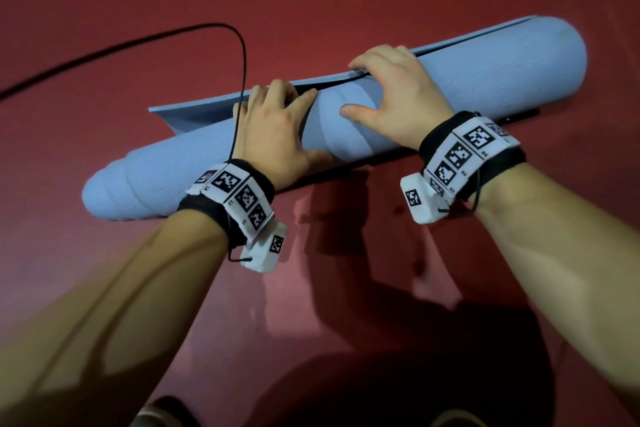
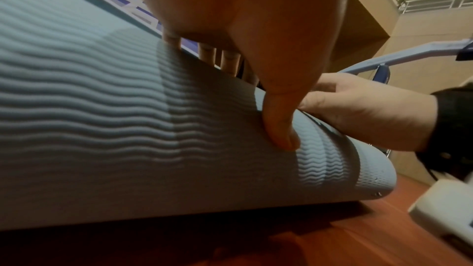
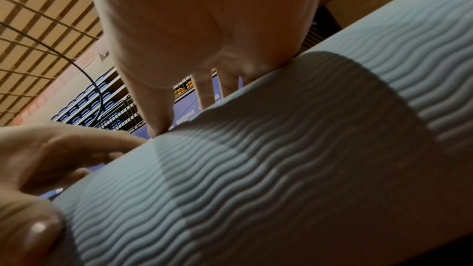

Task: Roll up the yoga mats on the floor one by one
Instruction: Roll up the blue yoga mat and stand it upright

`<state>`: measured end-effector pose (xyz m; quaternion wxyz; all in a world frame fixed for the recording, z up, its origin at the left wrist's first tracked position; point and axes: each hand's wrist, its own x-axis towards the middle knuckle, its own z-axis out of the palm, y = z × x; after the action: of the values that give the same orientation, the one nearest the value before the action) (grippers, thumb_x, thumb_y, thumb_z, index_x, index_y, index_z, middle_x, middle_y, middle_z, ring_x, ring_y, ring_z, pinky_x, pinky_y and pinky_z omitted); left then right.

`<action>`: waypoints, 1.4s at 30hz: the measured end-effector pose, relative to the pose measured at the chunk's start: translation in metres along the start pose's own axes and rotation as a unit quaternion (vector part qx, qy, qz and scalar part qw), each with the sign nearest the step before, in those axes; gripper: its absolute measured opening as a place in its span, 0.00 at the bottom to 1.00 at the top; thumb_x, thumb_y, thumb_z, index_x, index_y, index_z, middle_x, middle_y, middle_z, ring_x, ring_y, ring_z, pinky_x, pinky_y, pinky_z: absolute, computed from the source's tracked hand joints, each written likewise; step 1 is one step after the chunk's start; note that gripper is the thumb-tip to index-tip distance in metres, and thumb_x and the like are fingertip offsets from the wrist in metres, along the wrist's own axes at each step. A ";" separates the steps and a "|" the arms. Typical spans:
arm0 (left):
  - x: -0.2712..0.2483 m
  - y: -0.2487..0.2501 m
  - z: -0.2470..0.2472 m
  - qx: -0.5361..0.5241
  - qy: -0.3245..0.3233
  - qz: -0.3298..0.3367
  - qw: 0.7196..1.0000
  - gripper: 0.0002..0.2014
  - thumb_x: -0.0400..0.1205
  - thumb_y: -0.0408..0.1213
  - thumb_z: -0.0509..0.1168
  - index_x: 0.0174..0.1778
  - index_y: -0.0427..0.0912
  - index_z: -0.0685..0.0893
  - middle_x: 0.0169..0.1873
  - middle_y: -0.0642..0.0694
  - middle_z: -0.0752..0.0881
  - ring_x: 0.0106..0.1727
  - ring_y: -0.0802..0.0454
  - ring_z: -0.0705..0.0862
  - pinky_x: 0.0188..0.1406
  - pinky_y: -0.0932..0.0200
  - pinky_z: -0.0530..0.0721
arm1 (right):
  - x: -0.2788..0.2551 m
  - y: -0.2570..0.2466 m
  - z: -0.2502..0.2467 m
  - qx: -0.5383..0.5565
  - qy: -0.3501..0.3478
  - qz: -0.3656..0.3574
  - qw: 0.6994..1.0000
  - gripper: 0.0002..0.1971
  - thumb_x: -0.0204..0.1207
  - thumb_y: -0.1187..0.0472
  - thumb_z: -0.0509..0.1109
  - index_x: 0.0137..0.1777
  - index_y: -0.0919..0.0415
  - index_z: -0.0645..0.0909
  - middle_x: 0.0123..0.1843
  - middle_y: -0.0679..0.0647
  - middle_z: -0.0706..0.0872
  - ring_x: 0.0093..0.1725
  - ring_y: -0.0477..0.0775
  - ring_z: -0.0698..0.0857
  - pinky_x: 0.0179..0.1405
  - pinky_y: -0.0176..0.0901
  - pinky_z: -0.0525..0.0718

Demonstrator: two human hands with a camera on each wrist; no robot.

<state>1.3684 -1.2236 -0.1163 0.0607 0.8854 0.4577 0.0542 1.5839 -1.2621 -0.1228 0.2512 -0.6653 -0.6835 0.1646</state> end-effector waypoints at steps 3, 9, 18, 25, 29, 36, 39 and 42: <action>0.002 0.002 -0.003 -0.012 -0.007 -0.020 1.000 0.45 0.60 0.73 0.73 0.68 0.48 0.78 0.59 0.46 0.79 0.63 0.39 0.76 0.62 0.40 0.72 | 0.003 0.002 0.000 -0.007 -0.002 -0.005 1.000 0.37 0.67 0.33 0.68 0.69 0.59 0.80 0.64 0.54 0.83 0.62 0.60 0.78 0.66 0.51 0.75; 0.006 -0.001 -0.003 -0.009 0.006 -0.027 1.000 0.42 0.61 0.70 0.75 0.66 0.47 0.82 0.58 0.44 0.81 0.63 0.37 0.76 0.63 0.40 0.72 | 0.009 0.004 0.000 -0.036 -0.028 -0.006 0.999 0.46 0.57 0.25 0.68 0.69 0.56 0.79 0.65 0.53 0.81 0.62 0.60 0.77 0.68 0.53 0.73; 0.012 -0.006 -0.007 -0.006 0.025 0.027 0.999 0.40 0.56 0.69 0.76 0.55 0.42 0.84 0.78 0.41 0.72 0.80 0.37 0.66 0.74 0.33 0.66 | 0.002 0.002 -0.001 -0.109 0.000 0.015 0.994 0.40 0.55 0.23 0.72 0.59 0.52 0.82 0.59 0.45 0.83 0.63 0.56 0.76 0.66 0.53 0.62; 0.011 -0.001 0.003 -0.031 -0.062 -0.007 0.998 0.61 0.62 0.75 0.71 0.83 0.42 0.59 0.78 0.44 0.72 0.81 0.39 0.68 0.80 0.33 0.62 | 0.003 0.004 0.001 -0.080 0.002 0.020 0.997 0.44 0.52 0.23 0.72 0.65 0.49 0.81 0.57 0.48 0.78 0.64 0.54 0.78 0.84 0.59 0.49; 0.003 0.003 0.019 0.081 -0.056 0.000 0.995 0.67 0.58 0.73 0.76 0.87 0.47 0.53 0.82 0.36 0.64 0.81 0.31 0.64 0.78 0.30 0.61 | -0.001 0.004 0.002 -0.064 -0.005 0.018 0.998 0.49 0.54 0.25 0.74 0.75 0.50 0.79 0.60 0.53 0.76 0.63 0.55 0.77 0.82 0.58 0.53; -0.002 0.010 0.012 0.094 -0.040 -0.002 0.995 0.59 0.56 0.61 0.80 0.81 0.48 0.62 0.69 0.43 0.74 0.68 0.37 0.73 0.69 0.35 0.65 | -0.006 -0.017 -0.014 -0.131 -0.081 0.037 0.987 0.44 0.58 0.28 0.78 0.73 0.48 0.78 0.65 0.54 0.74 0.65 0.60 0.75 0.72 0.53 0.64; -0.005 0.007 -0.007 0.101 -0.068 0.011 0.993 0.56 0.57 0.62 0.79 0.79 0.51 0.62 0.67 0.47 0.75 0.66 0.40 0.74 0.68 0.36 0.69 | 0.010 -0.047 -0.039 -0.221 -0.204 0.031 0.953 0.43 0.60 0.29 0.78 0.71 0.53 0.77 0.67 0.55 0.72 0.67 0.61 0.74 0.68 0.56 0.74; 0.000 -0.010 -0.049 0.109 -0.059 0.054 0.991 0.55 0.56 0.60 0.79 0.79 0.50 0.65 0.67 0.47 0.77 0.66 0.40 0.77 0.66 0.37 0.72 | 0.043 -0.086 -0.063 -0.222 -0.264 0.015 0.938 0.45 0.55 0.31 0.83 0.68 0.54 0.75 0.66 0.54 0.75 0.65 0.59 0.77 0.63 0.55 0.78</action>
<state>1.3528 -1.2155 -0.0697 -0.0122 0.9117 0.4082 -0.0453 1.5487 -1.2319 -0.0172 -0.0953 -0.6465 -0.7347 0.1820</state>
